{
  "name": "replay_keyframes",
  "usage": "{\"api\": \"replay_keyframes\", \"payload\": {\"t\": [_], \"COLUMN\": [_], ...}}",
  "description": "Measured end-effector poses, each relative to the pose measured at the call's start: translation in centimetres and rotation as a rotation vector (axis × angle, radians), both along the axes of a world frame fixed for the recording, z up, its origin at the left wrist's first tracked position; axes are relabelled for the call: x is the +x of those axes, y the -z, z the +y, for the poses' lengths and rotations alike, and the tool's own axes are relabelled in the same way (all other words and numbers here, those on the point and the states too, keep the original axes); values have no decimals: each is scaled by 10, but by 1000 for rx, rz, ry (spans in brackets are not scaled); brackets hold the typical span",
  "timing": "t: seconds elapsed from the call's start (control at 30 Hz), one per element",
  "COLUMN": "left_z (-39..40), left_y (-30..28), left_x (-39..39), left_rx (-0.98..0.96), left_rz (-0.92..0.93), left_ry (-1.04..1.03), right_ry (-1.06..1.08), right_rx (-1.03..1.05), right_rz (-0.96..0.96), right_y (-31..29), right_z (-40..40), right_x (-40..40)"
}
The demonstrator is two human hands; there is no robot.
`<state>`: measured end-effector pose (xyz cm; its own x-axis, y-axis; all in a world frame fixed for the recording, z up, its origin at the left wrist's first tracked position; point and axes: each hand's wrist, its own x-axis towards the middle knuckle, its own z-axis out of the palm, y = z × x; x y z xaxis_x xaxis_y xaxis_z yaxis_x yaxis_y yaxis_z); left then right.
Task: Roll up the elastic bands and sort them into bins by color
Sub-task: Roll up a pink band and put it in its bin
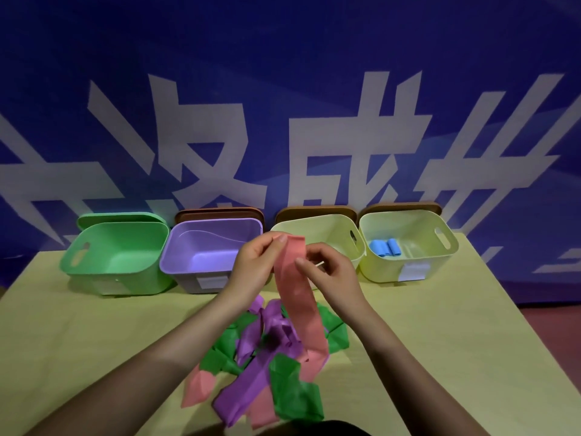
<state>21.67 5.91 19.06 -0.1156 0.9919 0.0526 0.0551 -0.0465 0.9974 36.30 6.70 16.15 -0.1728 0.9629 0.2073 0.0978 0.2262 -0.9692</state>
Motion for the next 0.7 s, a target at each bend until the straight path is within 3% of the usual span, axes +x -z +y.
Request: {"api": "replay_keyframes", "payload": {"t": [0.2, 0.37, 0.53, 0.7], "left_z": [-12, -19, -23, -26], "left_y": [-2, 9, 10, 8], "left_x": [-1, -5, -14, -21], "left_rx": [-67, -186, -153, -154], "left_rz": [-135, -231, -228, -279], "left_ry": [38, 71, 61, 34], "right_ry": [103, 5, -6, 15], "right_rx": [219, -8, -60, -6], "right_rz": [-114, 120, 255, 193], "right_y": [-6, -17, -25, -27], "right_z": [-2, -4, -7, -8], "right_x": [-2, -16, -28, -37]}}
